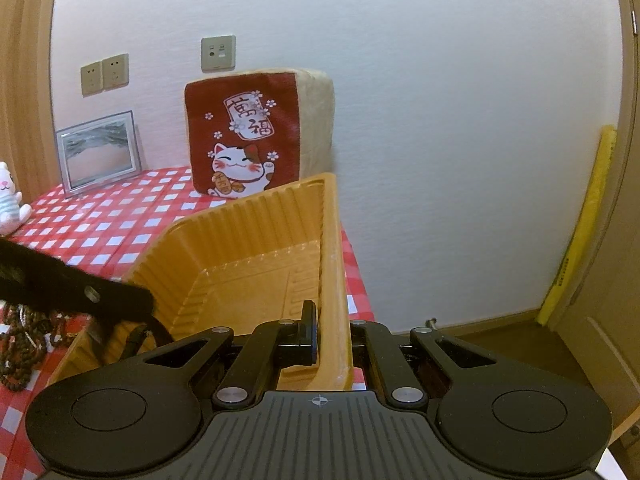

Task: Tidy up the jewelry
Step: 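Carry the second watch into the orange tray and open the left tool, then grasp a dark bead bracelet from the pile with the left tool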

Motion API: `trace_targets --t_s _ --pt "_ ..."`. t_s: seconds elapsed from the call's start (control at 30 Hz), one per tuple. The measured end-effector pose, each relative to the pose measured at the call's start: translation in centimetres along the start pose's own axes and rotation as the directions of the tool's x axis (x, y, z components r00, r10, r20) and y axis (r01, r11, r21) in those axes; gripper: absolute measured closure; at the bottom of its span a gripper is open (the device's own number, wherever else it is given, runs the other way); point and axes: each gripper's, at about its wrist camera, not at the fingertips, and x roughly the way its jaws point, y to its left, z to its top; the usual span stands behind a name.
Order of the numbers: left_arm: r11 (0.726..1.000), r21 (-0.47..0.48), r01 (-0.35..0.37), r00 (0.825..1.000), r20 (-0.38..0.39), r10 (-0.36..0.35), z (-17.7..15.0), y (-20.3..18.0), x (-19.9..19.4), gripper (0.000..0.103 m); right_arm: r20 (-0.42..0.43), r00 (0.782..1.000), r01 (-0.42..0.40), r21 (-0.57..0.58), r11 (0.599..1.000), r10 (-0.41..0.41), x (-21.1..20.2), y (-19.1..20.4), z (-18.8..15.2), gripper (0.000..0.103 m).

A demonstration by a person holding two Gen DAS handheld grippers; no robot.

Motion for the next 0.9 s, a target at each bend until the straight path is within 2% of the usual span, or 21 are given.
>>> trace_targets --t_s 0.13,0.17,0.2,0.33,0.57,0.73,0.9 --pt "1.0 -0.012 0.004 1.0 -0.018 -0.004 -0.4 -0.3 1.3 0.085 -0.003 1.0 -0.003 0.0 1.0 0.003 0.0 -0.1 -0.1 0.099" --pt "1.0 -0.02 0.007 1.0 -0.019 -0.007 -0.4 -0.3 1.6 0.093 -0.004 1.0 -0.004 0.0 1.0 0.004 0.1 -0.1 -0.1 0.099" --pt "1.0 -0.025 0.018 1.0 -0.018 -0.019 -0.4 -0.4 1.7 0.094 -0.007 1.0 -0.005 0.0 1.0 0.005 0.1 -0.2 -0.1 0.099" --pt "0.999 -0.021 0.037 0.999 -0.001 -0.037 -0.1 -0.6 1.6 0.092 -0.02 1.0 -0.003 0.006 1.0 0.003 0.3 -0.3 -0.3 0.099" --pt "0.999 -0.022 0.024 0.999 0.045 -0.023 0.3 0.0 -0.7 0.088 -0.023 1.0 -0.005 0.004 1.0 0.005 0.5 -0.4 -0.3 0.099" --pt "0.997 -0.025 -0.072 0.993 0.093 0.074 -0.4 2.6 -4.2 0.084 -0.025 1.0 -0.002 0.004 1.0 0.002 0.7 -0.6 -0.2 0.099" --pt "0.973 -0.053 -0.224 0.97 0.083 0.227 -2.0 6.7 -6.4 0.084 -0.021 1.0 0.01 0.0 1.0 -0.01 0.9 -1.0 -0.1 0.099"
